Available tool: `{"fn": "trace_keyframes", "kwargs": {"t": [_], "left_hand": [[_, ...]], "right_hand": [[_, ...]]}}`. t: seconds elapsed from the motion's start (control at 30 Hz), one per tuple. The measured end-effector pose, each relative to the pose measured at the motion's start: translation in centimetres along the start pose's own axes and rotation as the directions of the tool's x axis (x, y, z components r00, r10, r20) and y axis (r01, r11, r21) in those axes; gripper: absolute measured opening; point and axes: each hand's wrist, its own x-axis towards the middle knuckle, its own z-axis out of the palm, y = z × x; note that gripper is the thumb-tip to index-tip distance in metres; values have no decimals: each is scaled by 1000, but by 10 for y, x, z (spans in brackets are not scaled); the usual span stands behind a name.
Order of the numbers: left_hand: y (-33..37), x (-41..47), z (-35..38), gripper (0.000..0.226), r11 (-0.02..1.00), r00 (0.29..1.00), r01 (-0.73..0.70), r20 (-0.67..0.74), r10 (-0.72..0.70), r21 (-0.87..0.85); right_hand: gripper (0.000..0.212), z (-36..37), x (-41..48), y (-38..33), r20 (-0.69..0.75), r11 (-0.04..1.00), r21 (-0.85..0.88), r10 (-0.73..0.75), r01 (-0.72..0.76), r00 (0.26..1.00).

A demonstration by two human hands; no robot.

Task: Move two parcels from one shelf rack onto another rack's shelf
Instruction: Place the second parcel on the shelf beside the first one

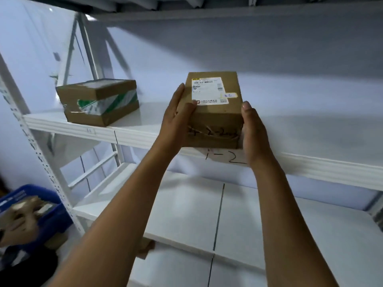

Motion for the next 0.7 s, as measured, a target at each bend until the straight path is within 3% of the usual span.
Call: {"fn": "trace_keyframes", "kwargs": {"t": [0.07,0.17,0.37,0.57,0.7], "left_hand": [[-6,16,-1,85,1000,1000,3,16,-3,7],[-18,32,0,87,1000,999,16,52,-16,-2],[-24,44,3,95,999,995,8,100,-3,-46],[-23,42,-2,97,999,985,-8,169,14,-37],[-24,44,-7,85,999,983,20,183,-13,-36]], "right_hand": [[84,3,11,1,27,997,-46,59,-57,998],[73,3,20,4,25,991,-87,105,-102,994],[80,3,27,5,-94,983,-142,105,-118,990],[70,5,25,8,-182,987,-121,81,-105,980],[62,8,23,6,-230,986,-129,79,-110,970]]}}
